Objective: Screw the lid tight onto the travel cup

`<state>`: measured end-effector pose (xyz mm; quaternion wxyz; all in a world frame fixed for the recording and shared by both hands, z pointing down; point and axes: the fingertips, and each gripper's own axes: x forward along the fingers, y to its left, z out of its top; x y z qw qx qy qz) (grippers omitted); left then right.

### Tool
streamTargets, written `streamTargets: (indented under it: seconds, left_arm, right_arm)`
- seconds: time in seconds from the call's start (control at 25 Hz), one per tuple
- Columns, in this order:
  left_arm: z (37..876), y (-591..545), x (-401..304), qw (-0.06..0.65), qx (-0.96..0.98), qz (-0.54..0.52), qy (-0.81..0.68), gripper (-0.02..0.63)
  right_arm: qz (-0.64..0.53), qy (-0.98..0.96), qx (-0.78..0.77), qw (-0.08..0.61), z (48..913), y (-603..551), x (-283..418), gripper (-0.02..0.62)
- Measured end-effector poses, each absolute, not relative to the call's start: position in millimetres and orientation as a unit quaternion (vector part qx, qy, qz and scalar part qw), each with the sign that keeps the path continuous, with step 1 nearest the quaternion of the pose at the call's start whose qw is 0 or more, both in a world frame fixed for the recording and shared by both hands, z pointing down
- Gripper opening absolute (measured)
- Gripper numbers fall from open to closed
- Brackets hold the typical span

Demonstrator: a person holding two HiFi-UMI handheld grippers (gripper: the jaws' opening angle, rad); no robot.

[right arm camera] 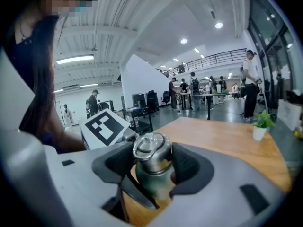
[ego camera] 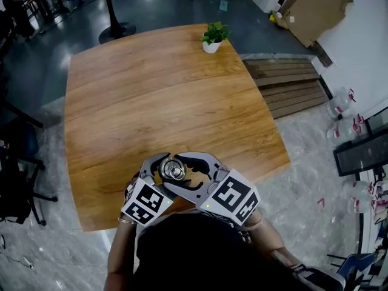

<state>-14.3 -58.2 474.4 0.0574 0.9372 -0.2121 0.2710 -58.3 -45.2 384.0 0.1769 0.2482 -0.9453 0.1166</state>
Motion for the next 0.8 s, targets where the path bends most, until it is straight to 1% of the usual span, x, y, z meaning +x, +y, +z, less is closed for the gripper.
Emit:
streamTargets:
  seconds: [0.2, 0.28, 0.48, 0.56, 0.64, 0.72, 0.8]
  left_arm:
    - [468, -78, -20, 0.068, 0.907, 0.273, -0.314, 0.394]
    - [465, -81, -19, 0.069, 0.907, 0.264, -0.322, 0.394]
    - [462, -60, -11, 0.083, 0.944, 0.246, -0.205, 0.394]
    - [463, -55, -10, 0.085, 0.947, 0.252, -0.179, 0.394]
    - [464, -61, -14, 0.084, 0.939, 0.262, -0.208, 0.394]
    - [464, -73, -20, 0.078, 0.92, 0.275, -0.269, 0.394]
    - [462, -82, -23, 0.072, 0.906, 0.28, -0.311, 0.394]
  right_arm:
    - [0.125, -0.922, 0.337, 0.145, 377, -60, -54, 0.253]
    - [0.125, -0.927, 0.326, 0.139, 374, -59, -56, 0.253]
    - [0.153, -0.95, 0.233, 0.144, 372, -48, -59, 0.256]
    - [0.145, -0.952, 0.227, 0.145, 372, -46, -61, 0.256]
    - [0.139, -0.946, 0.259, 0.139, 372, -51, -61, 0.256]
    - [0.139, -0.933, 0.306, 0.13, 370, -59, -59, 0.256]
    - [0.128, -0.931, 0.316, 0.133, 369, -62, -60, 0.256]
